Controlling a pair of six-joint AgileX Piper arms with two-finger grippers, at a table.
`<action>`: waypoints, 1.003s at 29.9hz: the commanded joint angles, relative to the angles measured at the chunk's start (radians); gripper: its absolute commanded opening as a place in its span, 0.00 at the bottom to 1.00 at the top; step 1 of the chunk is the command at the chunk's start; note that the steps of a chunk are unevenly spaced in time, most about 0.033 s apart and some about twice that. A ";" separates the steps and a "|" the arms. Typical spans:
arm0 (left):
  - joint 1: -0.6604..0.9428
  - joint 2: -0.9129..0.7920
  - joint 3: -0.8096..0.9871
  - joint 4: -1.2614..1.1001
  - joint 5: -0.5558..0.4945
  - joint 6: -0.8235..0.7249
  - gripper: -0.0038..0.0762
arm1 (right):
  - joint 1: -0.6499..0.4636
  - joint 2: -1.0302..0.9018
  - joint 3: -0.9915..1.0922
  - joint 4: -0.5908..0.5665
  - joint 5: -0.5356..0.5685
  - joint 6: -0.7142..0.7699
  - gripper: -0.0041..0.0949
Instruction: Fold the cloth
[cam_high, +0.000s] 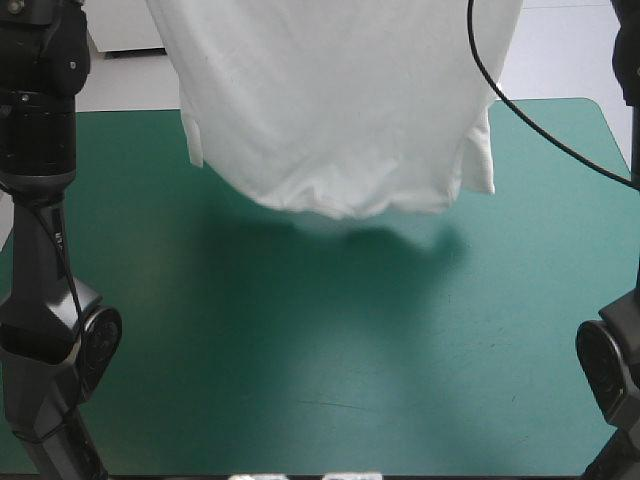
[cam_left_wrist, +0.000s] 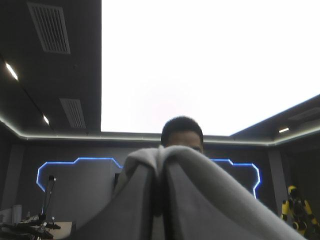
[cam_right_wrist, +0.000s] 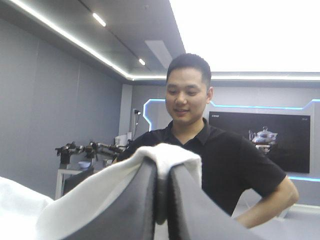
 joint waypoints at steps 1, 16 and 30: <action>0.006 -0.046 -0.030 -0.027 -0.042 -0.010 0.04 | -0.017 -0.025 -0.018 -0.026 -0.056 0.004 0.02; 0.026 -0.245 0.720 -0.106 0.389 0.035 0.04 | -0.044 -0.059 0.410 -0.005 0.397 -0.016 0.02; 0.022 -0.656 1.519 -0.191 0.457 0.179 0.04 | -0.044 -0.226 1.120 -0.011 0.726 -0.058 0.02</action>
